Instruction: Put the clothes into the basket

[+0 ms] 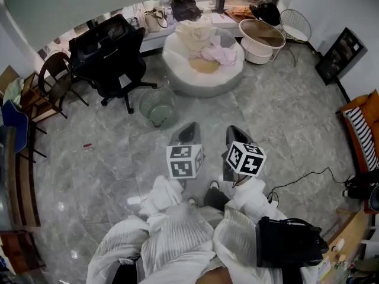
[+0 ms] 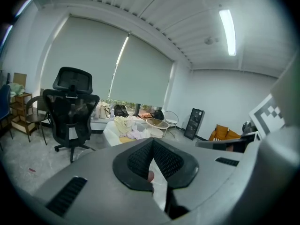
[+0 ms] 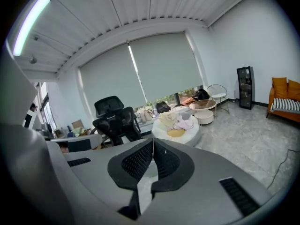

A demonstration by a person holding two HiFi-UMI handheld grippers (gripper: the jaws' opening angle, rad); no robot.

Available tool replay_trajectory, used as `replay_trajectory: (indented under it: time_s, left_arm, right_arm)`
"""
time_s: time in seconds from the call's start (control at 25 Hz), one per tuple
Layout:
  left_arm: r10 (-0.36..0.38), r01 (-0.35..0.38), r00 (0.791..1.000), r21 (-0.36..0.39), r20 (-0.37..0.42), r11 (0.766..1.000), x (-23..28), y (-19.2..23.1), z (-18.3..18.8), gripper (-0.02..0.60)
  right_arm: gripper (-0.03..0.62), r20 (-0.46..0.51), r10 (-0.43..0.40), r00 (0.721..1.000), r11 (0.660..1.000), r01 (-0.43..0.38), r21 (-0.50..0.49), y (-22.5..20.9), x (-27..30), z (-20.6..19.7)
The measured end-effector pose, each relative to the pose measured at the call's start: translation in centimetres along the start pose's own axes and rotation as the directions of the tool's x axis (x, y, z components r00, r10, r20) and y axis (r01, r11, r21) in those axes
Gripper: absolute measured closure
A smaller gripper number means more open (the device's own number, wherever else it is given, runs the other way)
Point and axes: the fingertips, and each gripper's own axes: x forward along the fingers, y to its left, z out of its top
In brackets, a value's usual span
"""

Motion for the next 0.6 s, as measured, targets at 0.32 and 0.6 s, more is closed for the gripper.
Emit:
replay_trajectory:
  time_s: [0.32, 0.6]
  left_arm:
    - [0.0, 0.0, 1.0, -0.001, -0.011, 1.0, 6.3, 0.9, 1.1, 0.578]
    - [0.025, -0.025, 1.0, 0.011, 0.002, 1.0, 14.7, 1.0, 4.5, 0.578]
  right_arm:
    - [0.569, -0.005, -0.022, 1.0, 1.0, 0.022, 0.021, -3.4, 4.9, 1.9]
    - [0.569, 0.008, 0.015, 1.0, 1.0, -0.015, 0.012, -6.7, 11.9, 7.1]
